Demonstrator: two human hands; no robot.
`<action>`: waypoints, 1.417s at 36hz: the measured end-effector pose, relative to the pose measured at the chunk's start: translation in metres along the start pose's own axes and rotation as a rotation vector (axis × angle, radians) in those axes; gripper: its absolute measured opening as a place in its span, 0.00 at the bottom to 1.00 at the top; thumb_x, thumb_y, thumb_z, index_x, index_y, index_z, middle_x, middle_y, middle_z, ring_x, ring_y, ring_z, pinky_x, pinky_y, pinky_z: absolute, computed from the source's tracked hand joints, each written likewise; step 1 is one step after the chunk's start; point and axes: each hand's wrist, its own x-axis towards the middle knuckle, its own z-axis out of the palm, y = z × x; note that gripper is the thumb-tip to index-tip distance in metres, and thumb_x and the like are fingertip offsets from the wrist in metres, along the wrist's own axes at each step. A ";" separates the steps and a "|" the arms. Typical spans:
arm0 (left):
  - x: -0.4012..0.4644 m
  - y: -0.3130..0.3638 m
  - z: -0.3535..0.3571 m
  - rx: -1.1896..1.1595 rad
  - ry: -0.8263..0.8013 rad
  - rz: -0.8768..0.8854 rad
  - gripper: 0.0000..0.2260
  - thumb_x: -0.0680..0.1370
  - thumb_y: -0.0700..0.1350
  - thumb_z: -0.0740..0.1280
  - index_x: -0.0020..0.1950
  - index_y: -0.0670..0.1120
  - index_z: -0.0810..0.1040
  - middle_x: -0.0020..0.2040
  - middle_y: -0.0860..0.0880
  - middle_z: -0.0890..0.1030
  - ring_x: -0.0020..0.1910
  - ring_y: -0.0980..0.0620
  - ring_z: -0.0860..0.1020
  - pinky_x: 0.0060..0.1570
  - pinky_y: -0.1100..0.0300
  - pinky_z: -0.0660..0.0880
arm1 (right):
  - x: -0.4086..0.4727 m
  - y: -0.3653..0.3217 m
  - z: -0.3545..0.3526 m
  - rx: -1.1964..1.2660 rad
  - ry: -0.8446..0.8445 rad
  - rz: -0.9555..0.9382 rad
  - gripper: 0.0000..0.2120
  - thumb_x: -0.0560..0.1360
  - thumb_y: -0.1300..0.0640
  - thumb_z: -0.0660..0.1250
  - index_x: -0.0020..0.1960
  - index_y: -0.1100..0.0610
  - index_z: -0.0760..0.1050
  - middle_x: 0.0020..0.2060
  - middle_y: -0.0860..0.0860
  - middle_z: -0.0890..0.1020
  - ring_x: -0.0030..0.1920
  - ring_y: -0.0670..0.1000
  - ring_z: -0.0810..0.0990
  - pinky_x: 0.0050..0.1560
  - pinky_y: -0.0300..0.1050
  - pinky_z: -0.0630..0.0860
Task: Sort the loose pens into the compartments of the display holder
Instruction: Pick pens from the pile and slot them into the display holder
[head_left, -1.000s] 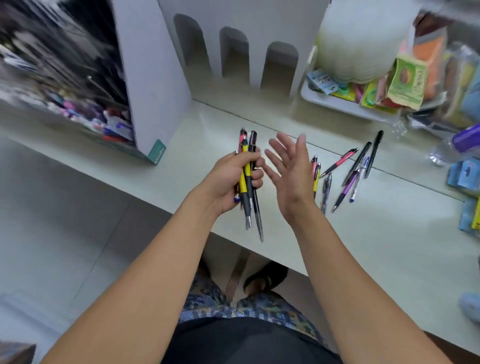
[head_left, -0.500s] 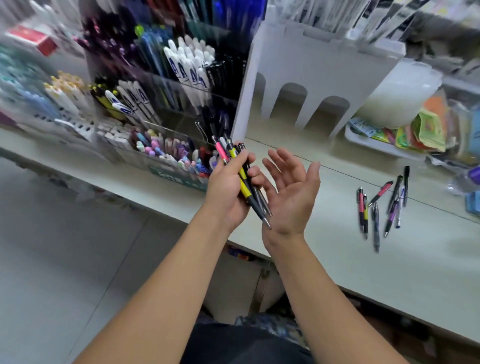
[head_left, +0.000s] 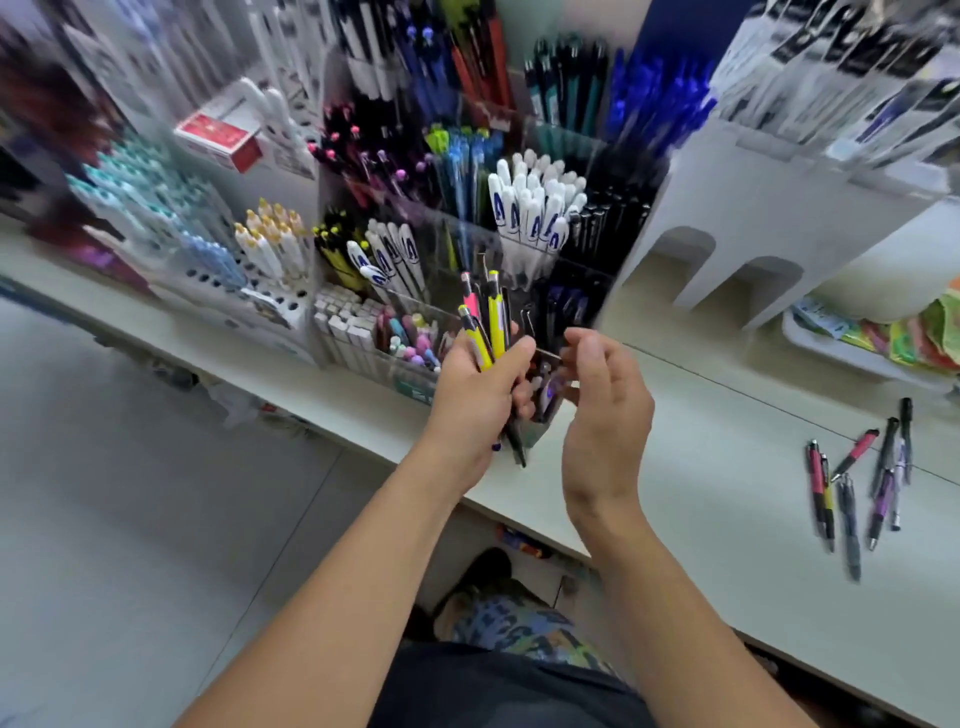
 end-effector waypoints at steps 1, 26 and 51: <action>0.004 0.004 -0.008 0.141 0.010 0.031 0.06 0.81 0.39 0.68 0.51 0.46 0.71 0.31 0.52 0.73 0.26 0.54 0.69 0.27 0.60 0.68 | 0.008 0.000 0.000 -0.058 -0.024 0.003 0.08 0.81 0.53 0.67 0.52 0.56 0.81 0.40 0.44 0.83 0.39 0.40 0.79 0.40 0.33 0.75; 0.055 0.072 -0.072 0.579 -0.308 0.089 0.15 0.77 0.29 0.64 0.57 0.46 0.71 0.30 0.56 0.77 0.25 0.61 0.73 0.27 0.69 0.68 | 0.075 -0.015 0.081 0.109 -0.370 0.286 0.08 0.73 0.64 0.76 0.46 0.65 0.78 0.27 0.58 0.77 0.19 0.50 0.70 0.22 0.39 0.69; 0.126 0.132 -0.201 0.493 -0.076 0.229 0.07 0.84 0.48 0.63 0.47 0.57 0.72 0.35 0.48 0.74 0.29 0.49 0.69 0.33 0.51 0.68 | 0.094 -0.069 0.170 -0.386 -0.157 -0.292 0.08 0.81 0.64 0.68 0.49 0.51 0.77 0.36 0.41 0.82 0.31 0.46 0.79 0.35 0.36 0.75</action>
